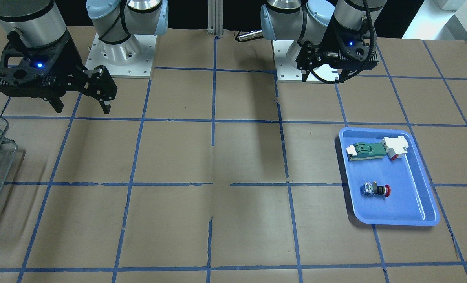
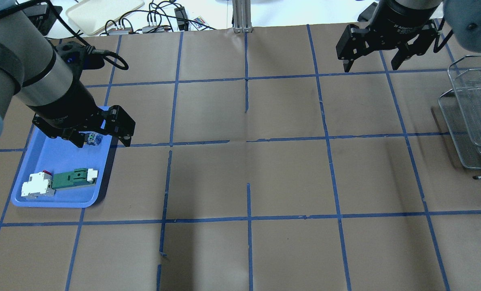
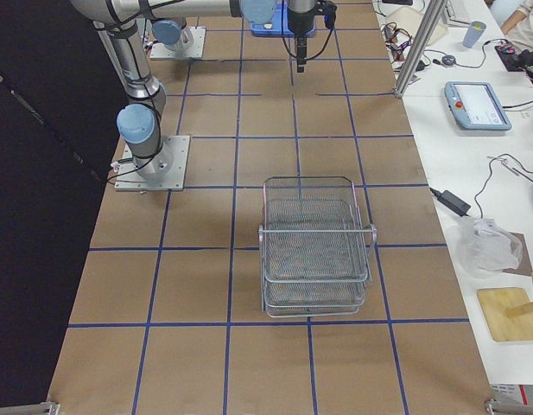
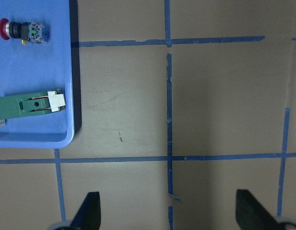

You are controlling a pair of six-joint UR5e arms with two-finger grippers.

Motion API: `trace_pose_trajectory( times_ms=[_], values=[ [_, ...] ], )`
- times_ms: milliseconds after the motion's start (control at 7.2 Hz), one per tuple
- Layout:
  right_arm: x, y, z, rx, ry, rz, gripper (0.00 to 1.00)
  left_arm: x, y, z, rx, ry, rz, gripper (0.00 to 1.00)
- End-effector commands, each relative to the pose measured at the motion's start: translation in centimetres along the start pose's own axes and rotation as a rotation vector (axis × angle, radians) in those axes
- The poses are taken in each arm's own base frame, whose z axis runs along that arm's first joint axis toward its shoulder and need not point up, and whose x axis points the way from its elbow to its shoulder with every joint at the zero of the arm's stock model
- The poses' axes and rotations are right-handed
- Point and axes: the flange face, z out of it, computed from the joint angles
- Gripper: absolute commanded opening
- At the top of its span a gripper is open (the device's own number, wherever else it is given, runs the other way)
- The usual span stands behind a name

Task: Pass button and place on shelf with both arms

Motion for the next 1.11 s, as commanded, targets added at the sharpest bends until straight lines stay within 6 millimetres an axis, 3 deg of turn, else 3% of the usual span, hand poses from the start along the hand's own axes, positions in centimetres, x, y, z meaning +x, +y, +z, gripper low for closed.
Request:
trace_pose_trajectory(
  times_ms=[0, 972],
  values=[
    [-0.02, 0.09, 0.27, -0.006, -0.001, 0.000, 1.00, -0.07, -0.10, 0.18, -0.002, -0.002, -0.001, 1.00],
    [-0.19, 0.47, 0.15, 0.006, -0.003, -0.006, 1.00, -0.31, -0.78, 0.27, 0.022, -0.003, -0.006, 1.00]
  ],
)
